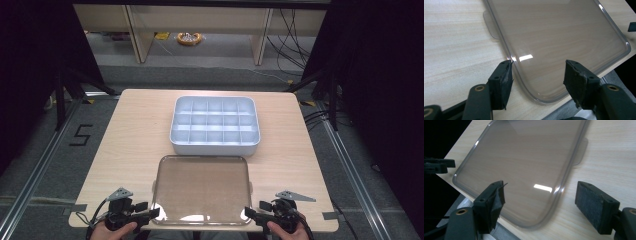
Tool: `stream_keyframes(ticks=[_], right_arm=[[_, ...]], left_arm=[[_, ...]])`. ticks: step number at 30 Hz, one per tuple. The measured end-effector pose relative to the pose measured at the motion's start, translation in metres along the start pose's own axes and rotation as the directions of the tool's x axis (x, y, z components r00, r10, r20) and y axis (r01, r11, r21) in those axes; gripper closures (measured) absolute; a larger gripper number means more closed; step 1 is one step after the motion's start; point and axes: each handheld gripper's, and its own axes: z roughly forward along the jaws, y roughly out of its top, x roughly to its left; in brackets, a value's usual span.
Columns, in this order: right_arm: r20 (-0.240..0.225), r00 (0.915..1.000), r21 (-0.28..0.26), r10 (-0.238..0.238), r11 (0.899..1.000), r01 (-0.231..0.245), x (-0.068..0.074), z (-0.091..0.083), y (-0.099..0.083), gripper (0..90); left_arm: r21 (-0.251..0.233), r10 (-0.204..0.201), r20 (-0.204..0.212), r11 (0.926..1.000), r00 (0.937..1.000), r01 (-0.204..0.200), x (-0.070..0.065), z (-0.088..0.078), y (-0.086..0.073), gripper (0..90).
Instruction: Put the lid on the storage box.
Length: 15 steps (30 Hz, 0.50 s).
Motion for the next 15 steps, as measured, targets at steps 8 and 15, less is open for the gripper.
stream_keyframes(ticks=[8,15], right_arm=[[0.012,0.9993,0.005,0.035,0.999,-0.035,0.000,0.014,0.006,25.7],[0.017,0.9961,0.019,0.087,0.996,-0.087,0.001,0.021,0.012,26.0]], left_arm=[[0.014,-0.049,0.007,0.9987,0.9987,0.049,0.004,0.008,0.001,45.1],[0.030,-0.050,-0.011,0.9983,0.9987,0.051,0.005,0.014,0.002,45.5]])
